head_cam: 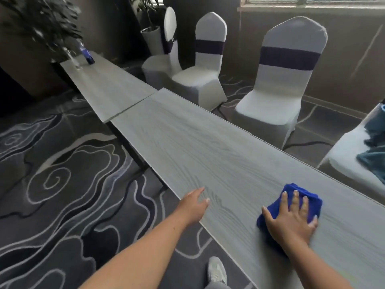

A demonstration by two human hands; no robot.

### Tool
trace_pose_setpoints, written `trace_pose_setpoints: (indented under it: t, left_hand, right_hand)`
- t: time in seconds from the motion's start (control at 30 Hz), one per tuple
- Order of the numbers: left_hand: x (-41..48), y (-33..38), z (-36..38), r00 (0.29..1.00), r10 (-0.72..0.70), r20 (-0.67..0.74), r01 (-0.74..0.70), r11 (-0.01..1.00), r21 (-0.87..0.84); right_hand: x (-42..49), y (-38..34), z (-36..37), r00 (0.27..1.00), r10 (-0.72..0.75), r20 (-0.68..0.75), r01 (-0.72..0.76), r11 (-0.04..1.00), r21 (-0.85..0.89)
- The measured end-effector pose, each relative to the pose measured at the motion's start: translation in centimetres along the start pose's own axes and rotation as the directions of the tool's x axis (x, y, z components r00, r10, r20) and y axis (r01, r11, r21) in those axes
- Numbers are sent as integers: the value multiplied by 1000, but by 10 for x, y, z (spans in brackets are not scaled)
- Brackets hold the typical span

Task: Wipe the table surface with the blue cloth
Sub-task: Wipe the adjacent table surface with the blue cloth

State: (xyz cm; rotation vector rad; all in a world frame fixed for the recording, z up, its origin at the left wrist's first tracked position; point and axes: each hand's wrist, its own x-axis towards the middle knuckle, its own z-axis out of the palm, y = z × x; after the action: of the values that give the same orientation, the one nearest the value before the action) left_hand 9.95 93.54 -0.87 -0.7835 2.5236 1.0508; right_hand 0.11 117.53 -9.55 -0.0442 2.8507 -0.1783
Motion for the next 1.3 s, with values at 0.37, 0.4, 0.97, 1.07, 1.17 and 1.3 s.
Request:
trace_pose_setpoints:
  t: [0.37,0.4,0.97,1.07,1.17,1.3]
  left_hand:
    - [106,-71,-137,958,-288,8,270,888,-371]
    - [114,-80,-148,951,-309,8,286,871,-400]
    - [324,-239,-352,917,-384,111,375,727,-576]
    - [345,-253,-378,917,-388,96,366,720,-589]
    - [352,-260,-386,923,-370,102,349,696,-628]
    - [358,-261,-389,905,-404,133,383,640,-666]
  right_hand:
    - [98,-284,5,937,-338,92,345,935,-79]
    - [100,-307,7,929,-357,95,365,928,-80]
    - [134,-646,59,840,-541,35,541,841,7]
    - [140,-682,56,804,-593,30,591,804,58]
    - [151,-696,47,812,-579,-75,562,741,367]
    - [187,-686,28,996,-90,-10,66,640,765]
